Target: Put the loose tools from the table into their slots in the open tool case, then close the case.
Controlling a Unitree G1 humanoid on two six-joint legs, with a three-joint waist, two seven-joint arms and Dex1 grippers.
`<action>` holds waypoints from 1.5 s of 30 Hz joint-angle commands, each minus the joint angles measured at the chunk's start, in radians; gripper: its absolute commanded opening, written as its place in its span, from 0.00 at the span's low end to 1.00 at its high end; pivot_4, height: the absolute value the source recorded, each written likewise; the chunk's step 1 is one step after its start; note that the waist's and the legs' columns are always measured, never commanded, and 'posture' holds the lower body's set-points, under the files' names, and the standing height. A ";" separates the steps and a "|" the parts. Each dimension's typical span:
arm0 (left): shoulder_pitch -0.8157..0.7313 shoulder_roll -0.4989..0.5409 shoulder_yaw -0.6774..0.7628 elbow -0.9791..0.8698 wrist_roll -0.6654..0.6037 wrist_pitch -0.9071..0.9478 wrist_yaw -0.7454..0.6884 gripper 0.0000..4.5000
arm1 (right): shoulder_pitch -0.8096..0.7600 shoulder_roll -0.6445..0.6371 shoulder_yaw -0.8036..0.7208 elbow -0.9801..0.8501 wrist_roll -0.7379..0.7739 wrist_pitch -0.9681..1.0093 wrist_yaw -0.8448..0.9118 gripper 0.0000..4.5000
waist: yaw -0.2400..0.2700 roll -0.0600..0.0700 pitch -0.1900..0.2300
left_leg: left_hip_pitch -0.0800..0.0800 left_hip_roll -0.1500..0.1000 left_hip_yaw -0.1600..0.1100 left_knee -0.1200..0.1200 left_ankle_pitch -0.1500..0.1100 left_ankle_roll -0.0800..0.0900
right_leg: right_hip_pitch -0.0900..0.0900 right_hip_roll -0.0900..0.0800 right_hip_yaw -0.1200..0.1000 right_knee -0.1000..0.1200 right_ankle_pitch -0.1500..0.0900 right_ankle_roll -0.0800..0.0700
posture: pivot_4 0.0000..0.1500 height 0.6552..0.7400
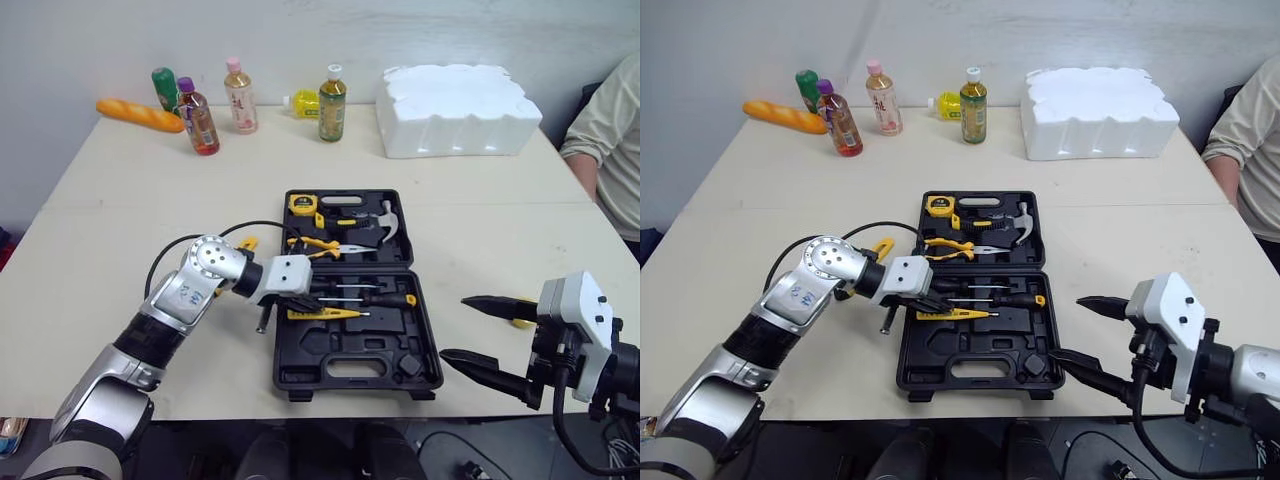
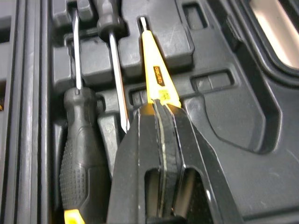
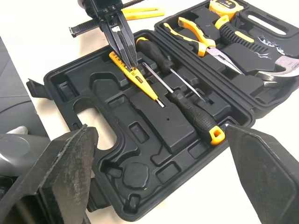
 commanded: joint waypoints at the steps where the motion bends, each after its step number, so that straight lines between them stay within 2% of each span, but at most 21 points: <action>1: 0.057 0.037 -0.063 0.016 0.069 0.059 -0.035 0.01 | 0.001 0.010 -0.010 -0.006 -0.004 -0.017 -0.003 1.00 | -0.003 0.000 0.000 | 0.001 0.000 0.001 0.000 0.000 0.000 | 0.000 0.000 0.000 0.000 0.000 -0.001 | 1.00 0.98; 7: 0.059 0.063 -0.068 -0.007 0.079 0.047 -0.056 0.01 | 0.000 0.013 -0.004 -0.004 -0.008 -0.021 -0.004 1.00 | -0.008 0.000 0.000 | 0.004 0.002 0.005 -0.002 -0.002 0.001 | 0.000 0.001 0.003 0.001 -0.001 -0.001 | 1.00 0.98; 22: 0.085 0.013 -0.005 0.020 0.048 0.139 0.023 0.01 | -0.002 0.016 -0.005 0.002 -0.010 -0.019 -0.006 1.00 | 0.000 0.000 0.000 | 0.007 0.003 0.007 -0.002 -0.004 0.001 | 0.002 0.000 0.004 0.000 -0.001 -0.002 | 1.00 0.98; 27: 0.127 0.019 -0.037 0.042 0.100 0.077 0.046 0.01 | -0.039 0.000 0.020 0.027 -0.013 -0.022 0.004 1.00 | 0.000 0.001 -0.001 | 0.007 0.003 0.007 -0.002 -0.004 0.001 | 0.003 0.000 0.004 0.000 -0.001 -0.002 | 1.00 0.98; 32: 0.153 0.013 -0.044 0.122 0.098 0.005 0.048 0.01 | -0.071 -0.010 0.053 0.040 -0.021 -0.023 0.014 1.00 | 0.003 0.004 -0.003 | 0.008 0.004 0.007 -0.002 -0.005 0.001 | 0.004 -0.002 0.003 -0.001 -0.002 -0.003 | 1.00 0.98; 36: 0.143 -0.001 -0.052 0.197 0.128 -0.020 0.072 0.01 | -0.087 -0.013 0.067 0.045 -0.031 -0.022 0.020 1.00 | 0.003 0.005 -0.006 | 0.012 0.005 0.007 -0.008 -0.006 0.001 | 0.015 -0.001 0.002 -0.010 -0.004 -0.007 | 1.00 0.98; 38: 0.130 -0.009 -0.053 0.218 0.136 -0.035 0.080 0.01 | -0.093 -0.014 0.073 0.047 -0.034 -0.022 0.022 1.00 | 0.004 0.005 -0.012 | 0.015 0.006 0.007 -0.013 -0.005 0.001 | 0.019 -0.001 0.002 -0.016 -0.007 -0.014 | 1.00 0.98; 42: 0.110 -0.024 -0.028 0.195 0.078 0.003 0.060 0.01 | -0.099 -0.012 0.078 0.050 -0.042 -0.026 0.023 1.00 | 0.004 0.005 -0.015 | 0.020 0.006 0.007 -0.014 -0.005 0.001 | 0.023 -0.002 0.003 -0.018 -0.009 -0.018 | 1.00 0.98; 45: 0.113 -0.033 0.084 0.084 -0.100 0.071 -0.006 0.01 | -0.104 0.005 0.072 0.055 -0.061 -0.044 0.012 1.00 | 0.001 0.006 -0.015 | 0.023 0.006 0.007 -0.016 -0.005 0.001 | 0.026 -0.002 0.003 -0.019 -0.010 -0.020 | 1.00 0.98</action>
